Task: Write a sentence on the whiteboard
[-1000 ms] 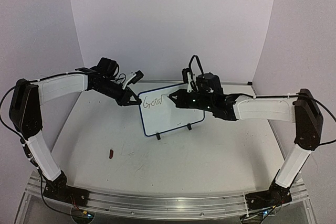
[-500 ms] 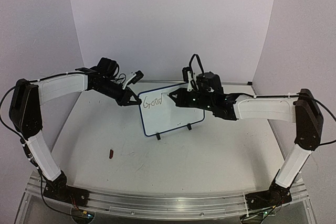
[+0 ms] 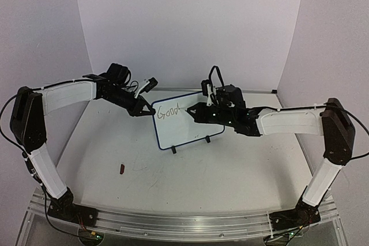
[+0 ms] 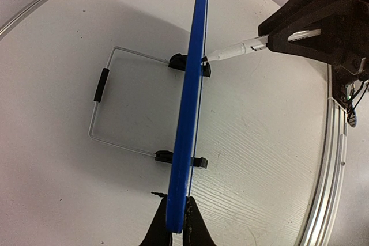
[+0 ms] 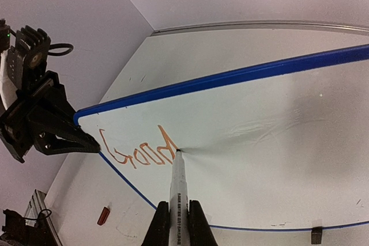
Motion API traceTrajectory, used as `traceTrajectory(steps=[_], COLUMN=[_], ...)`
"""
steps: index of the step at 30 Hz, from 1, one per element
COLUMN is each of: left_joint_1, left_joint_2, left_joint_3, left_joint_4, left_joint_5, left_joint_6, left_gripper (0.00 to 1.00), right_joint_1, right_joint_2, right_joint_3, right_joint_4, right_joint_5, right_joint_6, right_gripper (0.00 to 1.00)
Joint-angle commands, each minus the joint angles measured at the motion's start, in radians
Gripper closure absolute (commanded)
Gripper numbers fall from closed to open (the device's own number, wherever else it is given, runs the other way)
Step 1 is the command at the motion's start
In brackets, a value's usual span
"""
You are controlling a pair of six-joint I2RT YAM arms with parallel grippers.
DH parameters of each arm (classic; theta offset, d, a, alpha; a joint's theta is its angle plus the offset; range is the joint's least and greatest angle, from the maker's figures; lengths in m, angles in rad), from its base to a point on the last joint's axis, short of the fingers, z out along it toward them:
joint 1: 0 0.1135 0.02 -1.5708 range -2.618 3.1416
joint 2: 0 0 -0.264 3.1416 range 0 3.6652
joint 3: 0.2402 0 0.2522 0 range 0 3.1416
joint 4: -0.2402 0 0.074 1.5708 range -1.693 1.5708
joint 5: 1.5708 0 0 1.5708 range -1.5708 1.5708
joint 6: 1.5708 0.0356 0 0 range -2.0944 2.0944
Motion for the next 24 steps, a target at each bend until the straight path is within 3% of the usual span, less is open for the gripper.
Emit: traceTrajectory(steps=[1,24], left_joint_1=[-0.011,-0.011], left_joint_2=[0.038,0.036], left_joint_3=[0.008,0.008], left_joint_4=[-0.063,-0.064], left_joint_5=[-0.09,-0.092], left_joint_6=[0.054,0.054], left_gripper=[1.0,1.0], right_joint_1=[-0.012,-0.012], right_joint_2=[0.013,0.027], right_joint_3=[-0.011,-0.034], right_joint_4=[0.021,0.019], right_joint_5=[0.025,0.045], right_joint_6=[0.011,0.027], right_gripper=[1.0,1.0])
